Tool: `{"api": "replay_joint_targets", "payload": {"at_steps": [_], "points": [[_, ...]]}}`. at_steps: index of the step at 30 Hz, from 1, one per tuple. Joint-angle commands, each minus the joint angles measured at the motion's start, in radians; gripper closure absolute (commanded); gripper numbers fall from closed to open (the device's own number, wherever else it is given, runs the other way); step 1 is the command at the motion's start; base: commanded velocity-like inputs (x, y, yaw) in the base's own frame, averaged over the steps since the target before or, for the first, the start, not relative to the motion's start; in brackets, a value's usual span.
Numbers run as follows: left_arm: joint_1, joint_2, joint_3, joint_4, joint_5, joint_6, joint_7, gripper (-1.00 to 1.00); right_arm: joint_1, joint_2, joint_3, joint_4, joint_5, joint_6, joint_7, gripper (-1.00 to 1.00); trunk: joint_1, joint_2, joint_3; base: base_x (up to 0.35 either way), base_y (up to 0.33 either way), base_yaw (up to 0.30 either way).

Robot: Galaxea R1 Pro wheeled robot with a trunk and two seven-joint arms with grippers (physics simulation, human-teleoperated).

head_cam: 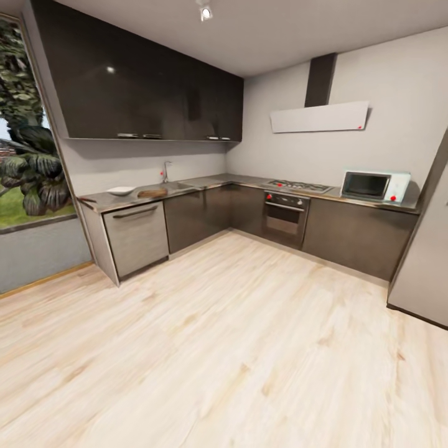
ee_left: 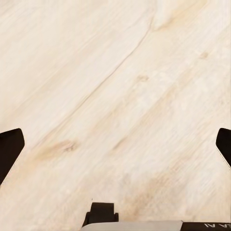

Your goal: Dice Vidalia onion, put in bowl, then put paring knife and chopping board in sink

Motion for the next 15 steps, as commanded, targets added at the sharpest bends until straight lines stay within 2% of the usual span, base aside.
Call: {"api": "replay_joint_targets", "payload": {"at_steps": [1, 15], "points": [[0.0, 0.0, 0.001, 0.0, 0.002, -0.002, -0.001, -1.0, -0.001, 0.0, 0.0, 0.001, 0.0, -0.003, -0.003, -1.0, 0.001, 0.0, -0.001, 0.345, 0.0, 0.0], [0.0, 0.0, 0.001, 0.0, 0.002, -0.002, -0.001, -1.0, -0.001, 0.0, 0.0, 0.001, 0.0, -0.003, -0.003, -1.0, 0.001, 0.0, -0.001, 0.345, 0.0, 0.0]]}}
